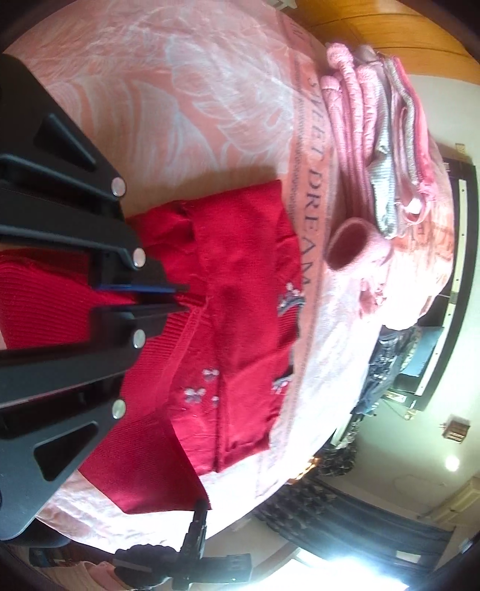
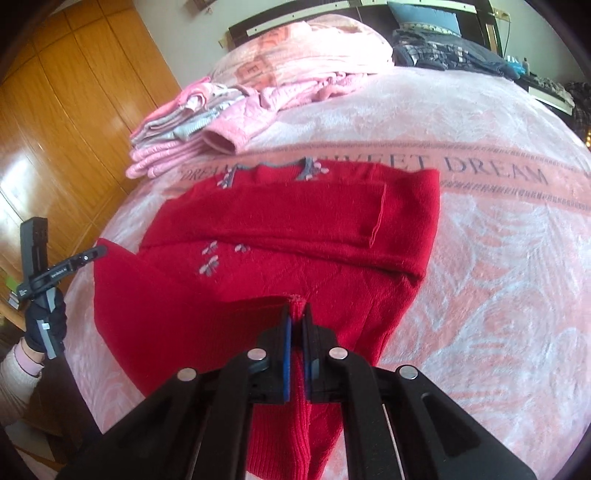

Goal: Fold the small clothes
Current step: 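Lift the hem edge with both tools and fold it over toward the collar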

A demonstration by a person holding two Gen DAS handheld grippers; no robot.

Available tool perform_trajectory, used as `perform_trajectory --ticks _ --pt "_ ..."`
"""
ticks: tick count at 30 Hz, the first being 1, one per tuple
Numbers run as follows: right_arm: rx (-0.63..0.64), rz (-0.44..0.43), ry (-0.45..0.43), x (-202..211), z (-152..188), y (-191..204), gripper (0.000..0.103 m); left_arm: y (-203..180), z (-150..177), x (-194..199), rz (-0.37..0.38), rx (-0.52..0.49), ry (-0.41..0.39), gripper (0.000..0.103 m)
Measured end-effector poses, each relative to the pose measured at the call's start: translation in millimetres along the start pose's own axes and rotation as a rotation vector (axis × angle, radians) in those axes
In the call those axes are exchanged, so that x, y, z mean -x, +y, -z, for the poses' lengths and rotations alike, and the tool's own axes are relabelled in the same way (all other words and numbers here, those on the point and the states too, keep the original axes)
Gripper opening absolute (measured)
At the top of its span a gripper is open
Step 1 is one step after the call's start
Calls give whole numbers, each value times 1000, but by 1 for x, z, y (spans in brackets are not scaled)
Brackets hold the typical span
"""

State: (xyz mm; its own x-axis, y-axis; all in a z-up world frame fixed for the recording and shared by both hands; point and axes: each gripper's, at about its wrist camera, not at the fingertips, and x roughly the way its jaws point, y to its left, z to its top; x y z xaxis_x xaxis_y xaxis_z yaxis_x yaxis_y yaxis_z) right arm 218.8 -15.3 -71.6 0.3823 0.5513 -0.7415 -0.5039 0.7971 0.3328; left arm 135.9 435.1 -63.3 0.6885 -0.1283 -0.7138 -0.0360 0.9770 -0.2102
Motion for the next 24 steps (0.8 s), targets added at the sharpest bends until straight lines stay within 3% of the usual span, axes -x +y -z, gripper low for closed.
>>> perform_trajectory --ticks 9,15,19,24 --pt "-30 84 -94 14 -74 -13 4 9 -71 -6 -43 78 -120 3" --pt "-59 159 -114 -5 -138 -30 4 10 -130 -37 -120 49 -168 3" --pt "-112 191 -86 -38 -169 -49 4 15 -156 -76 -152 64 -138 3" --pt "-162 226 -24 -81 -174 -71 4 24 -160 -133 -201 57 -48 3"
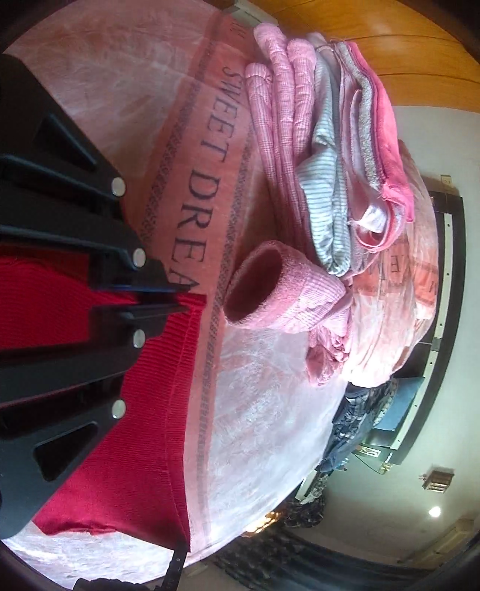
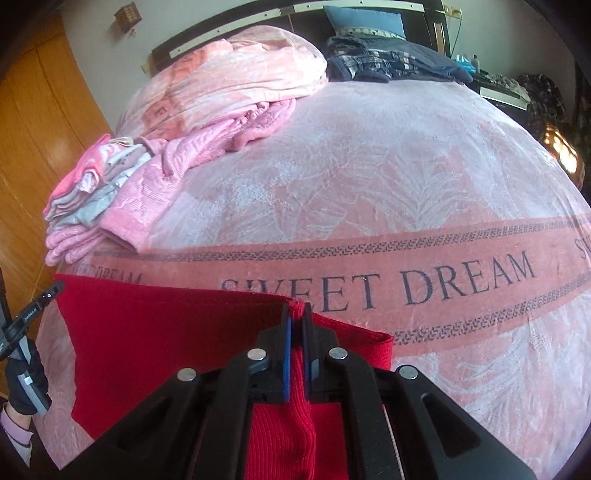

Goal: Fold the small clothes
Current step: 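Lift the hem edge with both tools and fold it over toward the collar, then open both tools and release the folded sweater flat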

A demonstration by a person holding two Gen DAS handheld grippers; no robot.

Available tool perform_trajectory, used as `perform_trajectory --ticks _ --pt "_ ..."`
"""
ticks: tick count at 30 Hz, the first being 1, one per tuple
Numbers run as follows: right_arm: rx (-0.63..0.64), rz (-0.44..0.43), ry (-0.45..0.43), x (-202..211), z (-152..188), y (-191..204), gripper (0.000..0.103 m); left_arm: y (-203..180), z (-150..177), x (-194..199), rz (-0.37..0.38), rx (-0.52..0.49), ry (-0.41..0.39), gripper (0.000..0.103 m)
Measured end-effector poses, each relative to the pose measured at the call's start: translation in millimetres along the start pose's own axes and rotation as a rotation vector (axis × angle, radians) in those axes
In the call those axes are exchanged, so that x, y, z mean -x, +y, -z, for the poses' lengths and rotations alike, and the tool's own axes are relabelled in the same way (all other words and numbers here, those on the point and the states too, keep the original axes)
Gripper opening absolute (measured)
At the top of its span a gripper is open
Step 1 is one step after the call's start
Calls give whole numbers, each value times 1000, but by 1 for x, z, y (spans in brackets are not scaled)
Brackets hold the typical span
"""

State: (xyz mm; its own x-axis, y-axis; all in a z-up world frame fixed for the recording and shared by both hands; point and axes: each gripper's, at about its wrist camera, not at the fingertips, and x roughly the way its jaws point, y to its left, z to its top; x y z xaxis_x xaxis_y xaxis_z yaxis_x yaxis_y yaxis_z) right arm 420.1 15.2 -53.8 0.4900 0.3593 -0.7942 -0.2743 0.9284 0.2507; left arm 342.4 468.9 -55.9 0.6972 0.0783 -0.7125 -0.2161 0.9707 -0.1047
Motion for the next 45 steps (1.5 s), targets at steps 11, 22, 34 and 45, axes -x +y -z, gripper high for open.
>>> perform_trajectory --ticks 11,22,34,45 --pt "-67 62 132 -77 17 -24 5 12 26 -80 -113 -9 179 6" --pt "-98 29 88 -48 23 -28 22 25 28 -47 -149 70 141 40" --pt "30 -105 183 30 121 -18 27 -9 103 42 14 -78 238 44" --pt "92 -138 317 21 175 -8 7 -14 145 59 41 -85 264 44"
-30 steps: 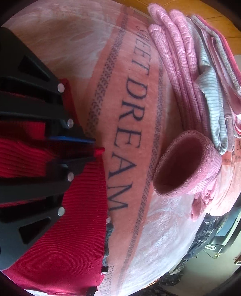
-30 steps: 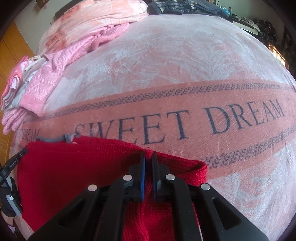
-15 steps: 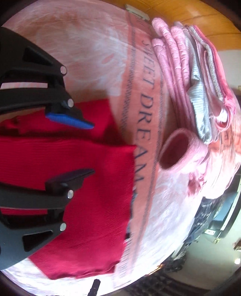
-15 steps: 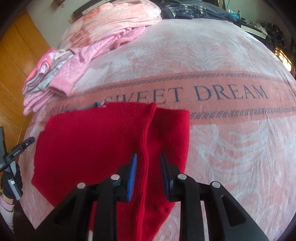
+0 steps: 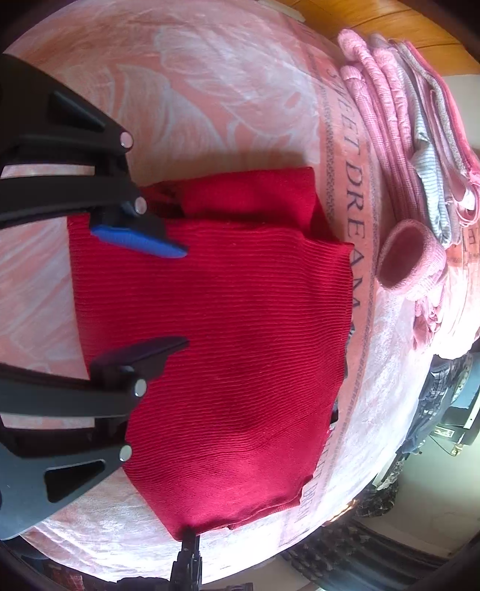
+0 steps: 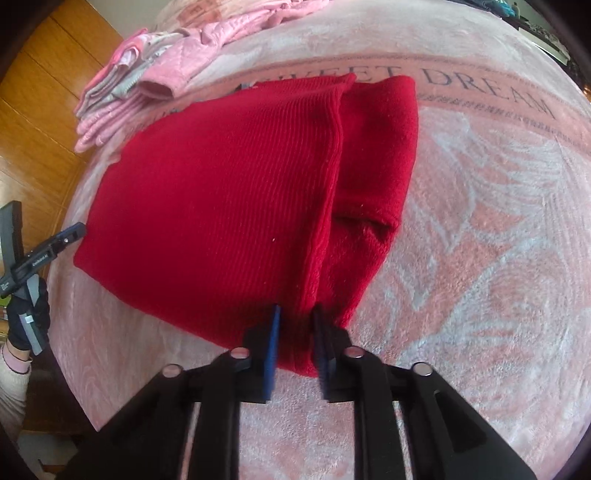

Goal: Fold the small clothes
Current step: 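Open both tools and release the folded sweater flat, then grasp the sweater's side edge with the right tool and lift it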

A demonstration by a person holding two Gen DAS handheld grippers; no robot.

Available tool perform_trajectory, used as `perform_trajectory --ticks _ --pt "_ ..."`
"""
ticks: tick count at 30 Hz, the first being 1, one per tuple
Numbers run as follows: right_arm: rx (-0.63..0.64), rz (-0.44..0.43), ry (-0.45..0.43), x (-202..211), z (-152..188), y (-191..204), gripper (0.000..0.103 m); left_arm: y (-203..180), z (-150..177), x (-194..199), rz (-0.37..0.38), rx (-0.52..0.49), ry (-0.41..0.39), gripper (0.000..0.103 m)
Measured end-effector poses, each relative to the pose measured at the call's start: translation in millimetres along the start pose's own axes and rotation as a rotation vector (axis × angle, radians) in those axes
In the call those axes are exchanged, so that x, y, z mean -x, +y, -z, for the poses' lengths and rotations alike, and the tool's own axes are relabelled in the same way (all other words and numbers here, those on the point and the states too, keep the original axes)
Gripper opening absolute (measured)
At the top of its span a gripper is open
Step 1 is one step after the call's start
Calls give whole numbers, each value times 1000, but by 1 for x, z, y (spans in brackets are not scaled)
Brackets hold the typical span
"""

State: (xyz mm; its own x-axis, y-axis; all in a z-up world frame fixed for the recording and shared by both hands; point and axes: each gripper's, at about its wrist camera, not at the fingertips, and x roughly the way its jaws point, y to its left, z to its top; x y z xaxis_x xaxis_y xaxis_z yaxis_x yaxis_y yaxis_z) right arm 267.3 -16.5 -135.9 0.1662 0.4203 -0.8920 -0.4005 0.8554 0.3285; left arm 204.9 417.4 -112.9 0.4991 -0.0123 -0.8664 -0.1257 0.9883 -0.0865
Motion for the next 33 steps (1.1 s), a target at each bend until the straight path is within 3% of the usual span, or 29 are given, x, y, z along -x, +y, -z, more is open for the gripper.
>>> perform_trajectory --ticks 9,23,25,29,33 --pt "10 -13 -35 28 10 4 6 5 13 -16 -2 -1 73 44" --pt "-39 -2 2 -2 13 -10 6 5 20 -22 -4 -9 70 44" --pt "-33 -10 -9 7 15 -11 14 3 17 -17 -6 -11 75 42" --pt "-39 -21 -88 33 -4 -10 20 -5 -2 14 35 -14 -17 45" --pt "-59 -32 -107 33 -33 -6 21 -17 -24 13 90 1 -17 46"
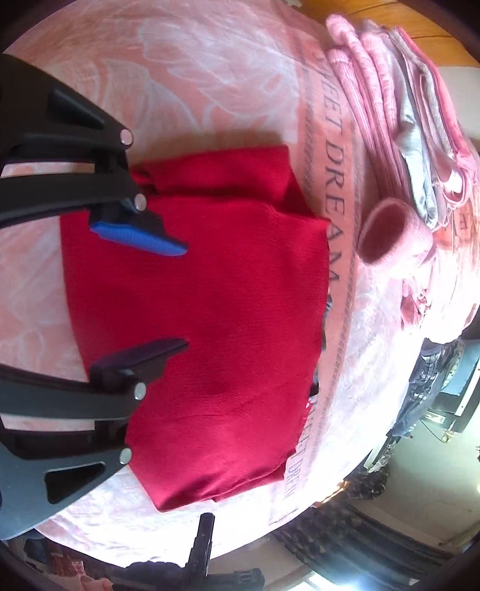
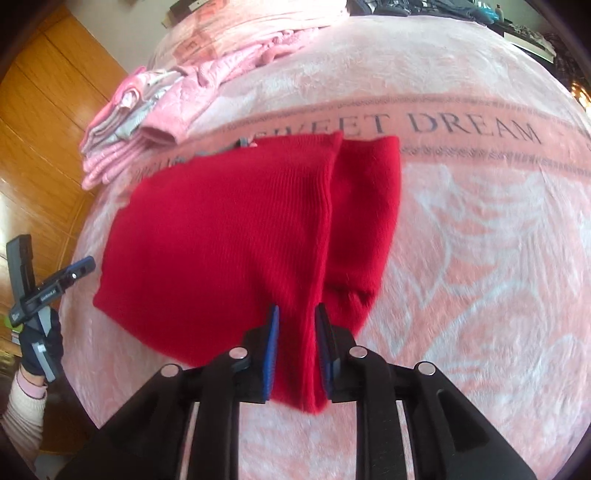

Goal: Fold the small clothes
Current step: 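Grasp the sweater's side edge with the right tool and lift it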

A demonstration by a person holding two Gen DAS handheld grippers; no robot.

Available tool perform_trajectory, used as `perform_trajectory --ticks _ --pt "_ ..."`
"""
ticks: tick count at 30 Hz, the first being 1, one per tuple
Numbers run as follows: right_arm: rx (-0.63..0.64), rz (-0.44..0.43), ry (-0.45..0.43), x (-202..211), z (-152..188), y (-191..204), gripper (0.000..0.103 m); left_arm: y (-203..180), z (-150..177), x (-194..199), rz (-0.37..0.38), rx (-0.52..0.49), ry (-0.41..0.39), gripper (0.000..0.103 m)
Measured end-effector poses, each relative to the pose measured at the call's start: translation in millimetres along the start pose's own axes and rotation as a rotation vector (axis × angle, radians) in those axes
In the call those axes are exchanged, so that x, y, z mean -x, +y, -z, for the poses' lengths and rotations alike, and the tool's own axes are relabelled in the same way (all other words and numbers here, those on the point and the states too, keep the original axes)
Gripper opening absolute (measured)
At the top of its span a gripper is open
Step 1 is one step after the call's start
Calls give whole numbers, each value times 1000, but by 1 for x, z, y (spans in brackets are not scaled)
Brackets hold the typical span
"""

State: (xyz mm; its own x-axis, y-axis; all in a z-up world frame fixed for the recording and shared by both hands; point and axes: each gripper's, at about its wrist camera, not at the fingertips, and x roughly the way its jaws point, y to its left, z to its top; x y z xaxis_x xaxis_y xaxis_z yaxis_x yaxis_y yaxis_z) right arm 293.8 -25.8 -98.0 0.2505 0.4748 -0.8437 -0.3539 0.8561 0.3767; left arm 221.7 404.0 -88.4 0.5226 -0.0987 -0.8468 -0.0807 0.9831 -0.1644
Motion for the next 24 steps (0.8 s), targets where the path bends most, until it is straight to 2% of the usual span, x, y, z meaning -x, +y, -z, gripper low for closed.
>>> perform_trajectory --ticks 3,7,9,10,12,16,19,24 --pt "-19 18 14 -16 -17 0 27 -7 -10 -18 19 4 33 46" --pt "-37 25 60 -38 -29 -4 27 -7 -17 -41 12 21 62 46" --pt "-36 32 65 -40 -29 -5 15 -6 -17 -48 5 17 75 46" --pt "-36 19 60 -38 -28 -5 5 -4 -16 -54 3 19 93 46" --pt "-46 27 46 -34 -25 -8 4 1 -12 -62 6 29 114 46" --pt "-75 60 60 -38 -22 -21 4 4 -6 -65 12 14 100 46" --pt "-115 33 63 -41 -19 -29 4 5 -5 -65 15 14 98 46" --pt "-109 45 65 -42 -18 -32 4 5 -4 -65 13 11 95 46"
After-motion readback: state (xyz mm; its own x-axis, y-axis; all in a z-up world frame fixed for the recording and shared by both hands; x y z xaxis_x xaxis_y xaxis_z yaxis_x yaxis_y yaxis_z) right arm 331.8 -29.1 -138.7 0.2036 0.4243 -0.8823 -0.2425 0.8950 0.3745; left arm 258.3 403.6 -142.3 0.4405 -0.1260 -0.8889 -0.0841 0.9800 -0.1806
